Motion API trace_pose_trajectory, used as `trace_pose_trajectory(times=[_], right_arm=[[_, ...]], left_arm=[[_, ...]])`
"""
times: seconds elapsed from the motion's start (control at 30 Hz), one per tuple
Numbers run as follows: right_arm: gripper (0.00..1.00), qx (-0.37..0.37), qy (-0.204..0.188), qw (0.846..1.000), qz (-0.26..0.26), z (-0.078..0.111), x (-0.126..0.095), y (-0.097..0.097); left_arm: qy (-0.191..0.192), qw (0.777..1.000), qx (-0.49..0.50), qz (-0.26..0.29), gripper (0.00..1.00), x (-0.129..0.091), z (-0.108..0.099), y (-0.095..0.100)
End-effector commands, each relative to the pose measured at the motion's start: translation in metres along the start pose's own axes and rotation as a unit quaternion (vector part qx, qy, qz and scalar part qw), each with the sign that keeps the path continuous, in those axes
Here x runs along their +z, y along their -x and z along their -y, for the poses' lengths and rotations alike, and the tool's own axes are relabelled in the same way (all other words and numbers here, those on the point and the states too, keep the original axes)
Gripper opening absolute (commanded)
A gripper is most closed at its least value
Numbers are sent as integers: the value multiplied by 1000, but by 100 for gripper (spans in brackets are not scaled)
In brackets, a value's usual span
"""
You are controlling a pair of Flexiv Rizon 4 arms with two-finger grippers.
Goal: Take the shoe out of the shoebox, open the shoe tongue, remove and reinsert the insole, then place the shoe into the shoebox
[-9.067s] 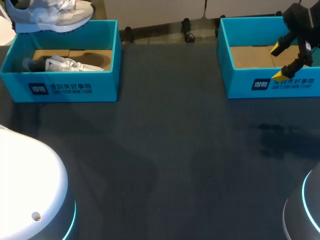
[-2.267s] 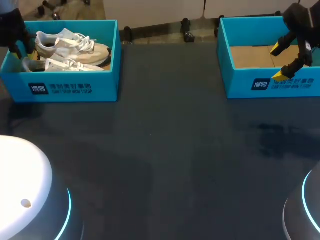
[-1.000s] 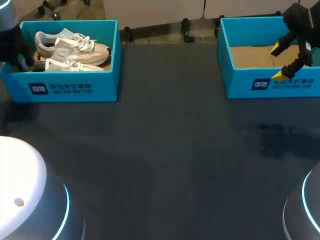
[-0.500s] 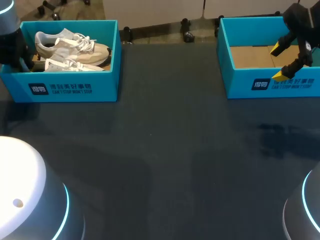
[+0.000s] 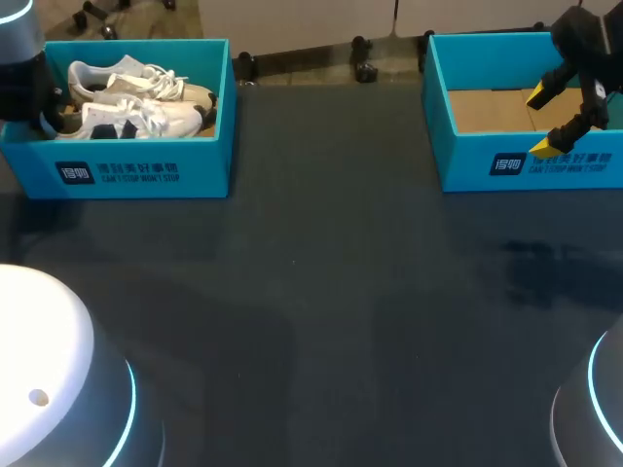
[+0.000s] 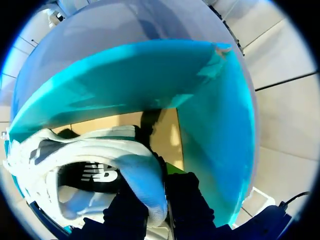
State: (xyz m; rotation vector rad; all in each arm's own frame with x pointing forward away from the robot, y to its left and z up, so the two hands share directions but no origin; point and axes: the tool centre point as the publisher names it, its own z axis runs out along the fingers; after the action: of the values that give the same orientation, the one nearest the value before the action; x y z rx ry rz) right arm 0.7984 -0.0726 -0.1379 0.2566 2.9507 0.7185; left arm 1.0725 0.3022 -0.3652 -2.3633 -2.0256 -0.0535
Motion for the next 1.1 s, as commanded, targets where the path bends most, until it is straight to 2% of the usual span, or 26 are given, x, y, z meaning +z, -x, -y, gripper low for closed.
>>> trace_pose_trajectory(times=[0.03,0.3,0.5,0.87,1.1], right_arm=[[100,1,-2,1000,-1,-1,1,1],[100,1,-2,1000,-1,-1,1,1],[100,1,-2,1000,-1,-1,1,1],[100,1,-2,1000,-1,-1,1,1],[100,1,-2,1000,-1,-1,1,1]], left_arm=[[-5,1000,4,3,0,-17,2,2],[-15,1000,-1,1,0,-39,2,1],[-19,1000,0,-3,0,-64,-5,2],[-36,999,4,-30,0,-95,-9,7],[-31,999,-1,-42,0,-123,-13,3]])
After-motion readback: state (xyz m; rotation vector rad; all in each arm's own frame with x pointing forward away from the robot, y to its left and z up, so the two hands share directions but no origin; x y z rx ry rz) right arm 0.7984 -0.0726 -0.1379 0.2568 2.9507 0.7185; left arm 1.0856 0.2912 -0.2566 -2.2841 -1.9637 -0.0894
